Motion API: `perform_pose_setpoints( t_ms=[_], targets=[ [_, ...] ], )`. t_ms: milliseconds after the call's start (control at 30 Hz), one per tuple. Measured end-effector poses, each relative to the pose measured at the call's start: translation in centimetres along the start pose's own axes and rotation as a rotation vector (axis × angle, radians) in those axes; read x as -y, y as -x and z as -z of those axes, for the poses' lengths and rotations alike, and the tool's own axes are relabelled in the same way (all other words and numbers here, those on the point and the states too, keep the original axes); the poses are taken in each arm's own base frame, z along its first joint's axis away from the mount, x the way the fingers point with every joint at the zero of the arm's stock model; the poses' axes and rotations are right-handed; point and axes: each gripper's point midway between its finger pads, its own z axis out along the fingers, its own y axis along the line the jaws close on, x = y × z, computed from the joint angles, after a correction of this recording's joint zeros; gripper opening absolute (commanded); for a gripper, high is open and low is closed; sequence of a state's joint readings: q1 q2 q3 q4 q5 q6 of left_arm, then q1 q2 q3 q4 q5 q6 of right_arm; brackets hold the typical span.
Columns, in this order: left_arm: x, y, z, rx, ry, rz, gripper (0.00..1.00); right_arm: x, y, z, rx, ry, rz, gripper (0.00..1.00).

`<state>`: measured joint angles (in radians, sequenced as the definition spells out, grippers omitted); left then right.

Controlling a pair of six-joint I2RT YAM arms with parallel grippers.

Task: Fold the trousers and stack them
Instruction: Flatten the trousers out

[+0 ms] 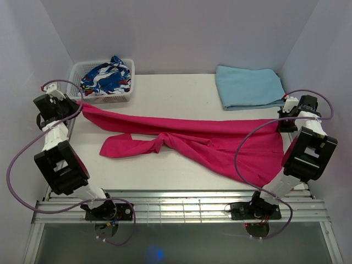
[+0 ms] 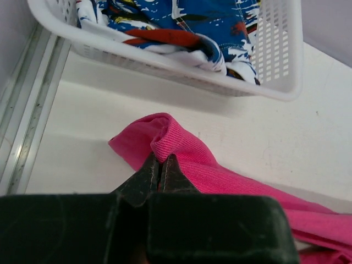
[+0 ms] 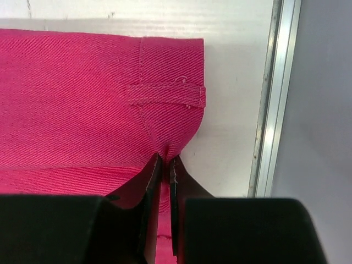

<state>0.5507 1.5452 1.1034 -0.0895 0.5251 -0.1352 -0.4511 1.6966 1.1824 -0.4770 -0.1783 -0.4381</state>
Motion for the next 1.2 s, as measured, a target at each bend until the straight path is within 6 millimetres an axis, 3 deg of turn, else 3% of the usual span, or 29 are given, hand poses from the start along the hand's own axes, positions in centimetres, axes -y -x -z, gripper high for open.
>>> perform_pose_setpoints(
  t_ms=[200,267,300,333,400,433,533,700,800,900,967,1067,1200],
  targets=[
    [0.2,1.0,-4.3,-0.001,-0.043,0.057,0.04,-0.2,2.6,-1.9,0.026,0.040,-0.046,0.08],
    [0.6,1.1,-6.0,-0.009,-0.053,0.064,0.28,-0.3,3.6,-2.5,0.037,0.041,-0.049,0.09],
    [0.7,1.3,-7.0,-0.021,-0.056,0.071,0.41,-0.6,4.3,-2.9,0.039,0.044,-0.048,0.17],
    [0.8,1.8,-8.3,-0.023,-0.062,0.073,0.61,-0.6,5.1,-3.4,0.044,0.046,-0.051,0.30],
    [0.9,2.4,-9.8,-0.023,-0.065,0.083,0.76,-0.7,6.4,-4.2,0.042,0.046,-0.054,0.44],
    [0.8,2.6,-10.2,-0.025,-0.061,0.088,0.82,-0.5,7.4,-4.6,0.052,0.040,-0.046,0.59],
    [0.4,3.0,-9.9,-0.028,-0.033,0.075,0.85,0.0,9.0,-4.4,0.077,0.010,-0.040,0.75],
    [-0.9,3.8,-6.9,-0.051,0.037,-0.050,0.82,0.8,8.6,-1.5,0.075,-0.048,0.012,0.76],
    [0.1,3.7,-3.5,-0.093,-0.010,-0.214,0.81,0.5,7.5,1.5,0.058,-0.059,0.090,0.75],
    [2.1,1.4,-0.4,-0.198,-0.102,-0.358,0.83,-0.2,6.0,3.9,0.022,-0.040,0.166,0.75],
    [3.2,-1.3,0.9,-0.281,-0.170,-0.429,0.83,-1.0,4.2,4.6,-0.028,-0.006,0.206,0.75],
    [3.7,-7.5,2.3,-0.450,-0.267,-0.481,0.85,-2.1,0.8,4.2,-0.125,0.055,0.241,0.74],
    [4.1,-16.6,5.6,-0.669,-0.440,-0.520,0.86,-4.1,-5.4,3.0,-0.293,0.159,0.264,0.73]
  ],
)
